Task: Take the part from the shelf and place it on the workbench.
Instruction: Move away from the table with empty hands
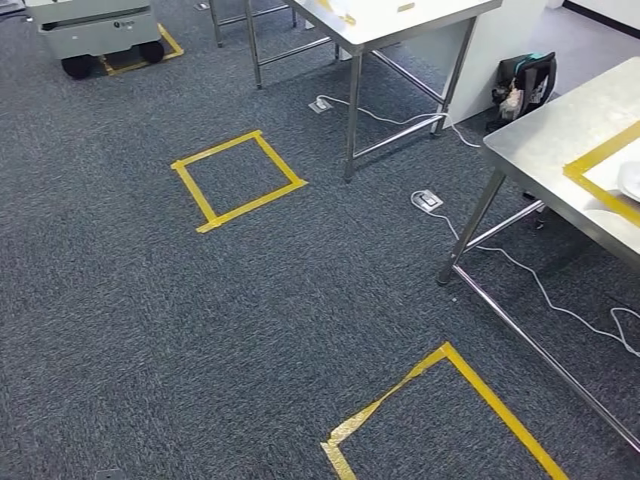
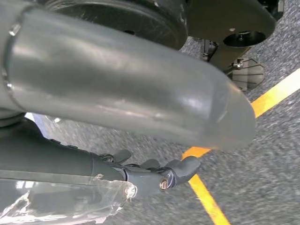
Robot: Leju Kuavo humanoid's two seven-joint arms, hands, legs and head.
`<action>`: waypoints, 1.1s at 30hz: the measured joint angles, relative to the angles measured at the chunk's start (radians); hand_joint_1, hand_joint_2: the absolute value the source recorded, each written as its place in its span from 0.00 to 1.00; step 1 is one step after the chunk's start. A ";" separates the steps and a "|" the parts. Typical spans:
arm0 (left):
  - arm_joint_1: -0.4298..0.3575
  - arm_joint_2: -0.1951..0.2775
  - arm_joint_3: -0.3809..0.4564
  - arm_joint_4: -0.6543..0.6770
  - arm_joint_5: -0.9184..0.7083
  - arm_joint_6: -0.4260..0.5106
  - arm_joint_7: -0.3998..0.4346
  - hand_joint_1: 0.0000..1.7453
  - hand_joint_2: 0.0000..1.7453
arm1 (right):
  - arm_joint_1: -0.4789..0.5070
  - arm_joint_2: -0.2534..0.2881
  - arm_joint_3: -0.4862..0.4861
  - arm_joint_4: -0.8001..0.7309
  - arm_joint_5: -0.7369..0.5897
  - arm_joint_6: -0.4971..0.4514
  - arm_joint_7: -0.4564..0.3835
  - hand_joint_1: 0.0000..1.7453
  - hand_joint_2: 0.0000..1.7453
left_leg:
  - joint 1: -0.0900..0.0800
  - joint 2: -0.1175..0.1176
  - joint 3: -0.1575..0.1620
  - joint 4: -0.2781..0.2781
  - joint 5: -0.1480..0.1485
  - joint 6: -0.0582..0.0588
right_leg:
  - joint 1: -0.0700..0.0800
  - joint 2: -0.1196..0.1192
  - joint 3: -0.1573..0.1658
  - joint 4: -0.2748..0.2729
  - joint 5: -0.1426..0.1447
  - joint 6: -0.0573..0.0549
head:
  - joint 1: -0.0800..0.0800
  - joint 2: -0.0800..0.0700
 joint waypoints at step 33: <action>0.013 -0.023 0.002 0.082 -0.153 0.000 -0.034 0.00 0.00 | -0.016 -0.001 -0.061 -0.010 -0.016 -0.019 -0.032 0.00 0.00 | -0.008 -0.031 -0.011 0.000 0.007 0.022 | 0.004 0.063 -0.010 0.052 -0.050 0.001 | 0.006 0.000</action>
